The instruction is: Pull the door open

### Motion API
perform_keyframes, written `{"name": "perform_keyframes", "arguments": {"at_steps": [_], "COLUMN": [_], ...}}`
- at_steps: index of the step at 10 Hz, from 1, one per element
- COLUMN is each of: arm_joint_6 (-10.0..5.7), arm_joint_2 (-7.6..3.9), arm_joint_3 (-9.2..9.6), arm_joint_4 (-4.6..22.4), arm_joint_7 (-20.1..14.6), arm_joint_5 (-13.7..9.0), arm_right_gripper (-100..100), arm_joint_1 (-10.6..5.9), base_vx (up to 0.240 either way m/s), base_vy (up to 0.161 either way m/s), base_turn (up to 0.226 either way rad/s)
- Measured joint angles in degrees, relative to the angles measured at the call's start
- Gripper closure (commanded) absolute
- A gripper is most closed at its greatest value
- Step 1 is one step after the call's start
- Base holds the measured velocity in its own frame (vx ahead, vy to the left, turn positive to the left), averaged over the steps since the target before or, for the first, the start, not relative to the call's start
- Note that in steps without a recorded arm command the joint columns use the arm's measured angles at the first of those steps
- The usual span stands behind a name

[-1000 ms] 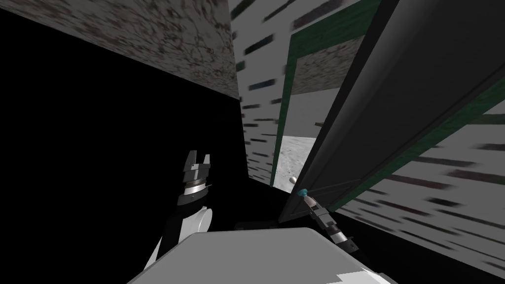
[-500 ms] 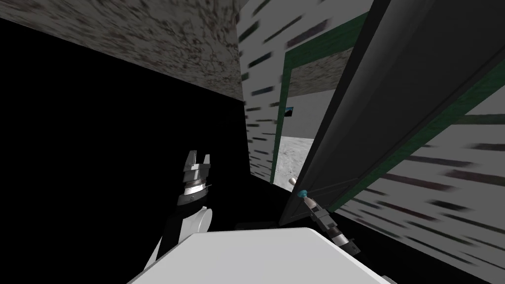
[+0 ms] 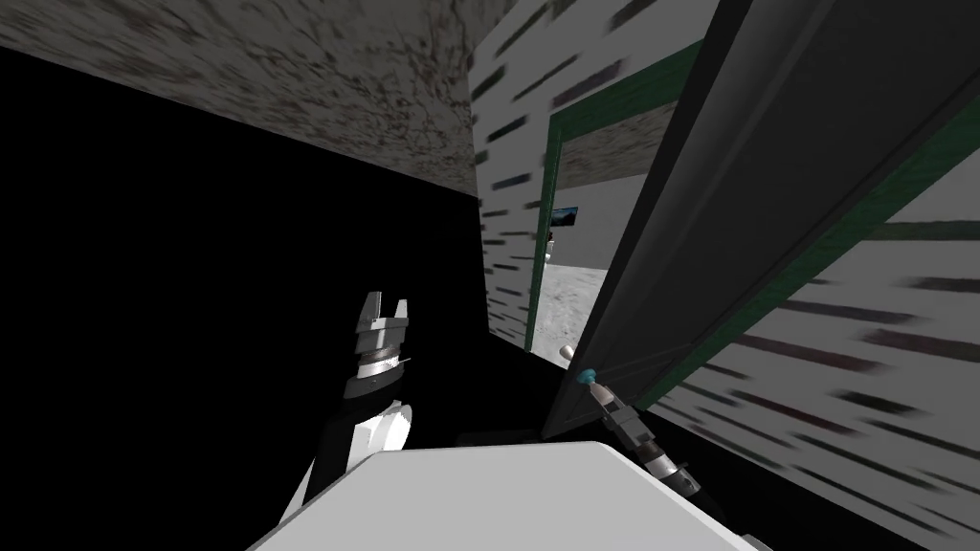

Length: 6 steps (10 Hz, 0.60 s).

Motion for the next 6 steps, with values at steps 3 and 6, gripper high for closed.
{"name": "perform_keyframes", "arguments": {"at_steps": [3, 6], "arm_joint_6": [-0.27, -0.21], "arm_joint_2": [0.09, 0.10], "arm_joint_3": [0.09, 0.33], "arm_joint_4": [0.7, 0.7], "arm_joint_7": [-0.1, -0.2], "arm_joint_5": [0.0, 0.2], "arm_right_gripper": [100, 100], "arm_joint_1": [-0.69, -0.77], "base_vx": [-0.214, -0.217], "base_vy": [-0.096, -0.094], "base_turn": [0.166, 0.165]}}
